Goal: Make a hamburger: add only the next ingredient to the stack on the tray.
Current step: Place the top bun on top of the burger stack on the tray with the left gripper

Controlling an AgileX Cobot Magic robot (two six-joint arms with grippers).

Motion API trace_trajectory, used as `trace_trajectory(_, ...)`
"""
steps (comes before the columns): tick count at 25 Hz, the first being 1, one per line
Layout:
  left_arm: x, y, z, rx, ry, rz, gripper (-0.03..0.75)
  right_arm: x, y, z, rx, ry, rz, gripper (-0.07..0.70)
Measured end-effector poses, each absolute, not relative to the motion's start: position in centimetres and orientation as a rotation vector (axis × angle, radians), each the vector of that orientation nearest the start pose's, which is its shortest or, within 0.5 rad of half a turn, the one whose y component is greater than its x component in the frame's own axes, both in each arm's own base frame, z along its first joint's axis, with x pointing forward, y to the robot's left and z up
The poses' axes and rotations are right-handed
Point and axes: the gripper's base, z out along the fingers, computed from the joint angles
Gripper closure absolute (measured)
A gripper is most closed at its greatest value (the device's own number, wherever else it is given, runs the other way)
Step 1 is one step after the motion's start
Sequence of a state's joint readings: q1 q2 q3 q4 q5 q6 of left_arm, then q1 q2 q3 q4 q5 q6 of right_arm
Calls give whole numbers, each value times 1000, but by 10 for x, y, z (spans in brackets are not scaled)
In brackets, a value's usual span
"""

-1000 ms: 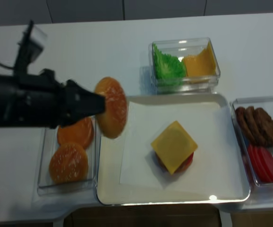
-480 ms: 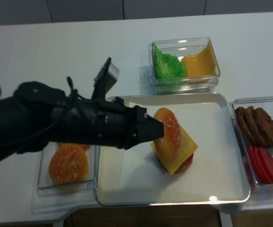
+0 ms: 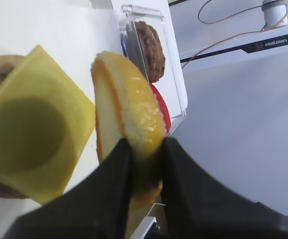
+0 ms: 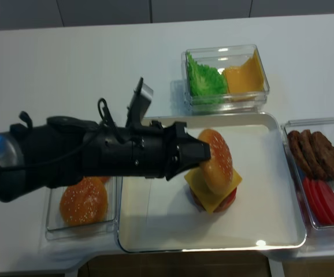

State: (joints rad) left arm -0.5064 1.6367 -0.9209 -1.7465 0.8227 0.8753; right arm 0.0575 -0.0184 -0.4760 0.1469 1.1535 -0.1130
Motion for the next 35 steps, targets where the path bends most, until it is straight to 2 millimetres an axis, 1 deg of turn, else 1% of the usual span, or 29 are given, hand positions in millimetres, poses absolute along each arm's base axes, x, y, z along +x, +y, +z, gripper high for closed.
trace_trajectory(5,259,-220,235,89,2347,-1666,581,-10,12,264,-196,2127,146,227)
trace_trajectory(13,261,-221,229,80,2366,-1663,581,-10,12,264,-196,2127,146,227)
trace_trajectory(20,261,-221,228,78,2367,-1662,581,-10,12,264,-196,2127,146,227)
trace_trajectory(35,261,-221,228,80,2367,-1664,582,-10,12,264,-200,2127,144,255)
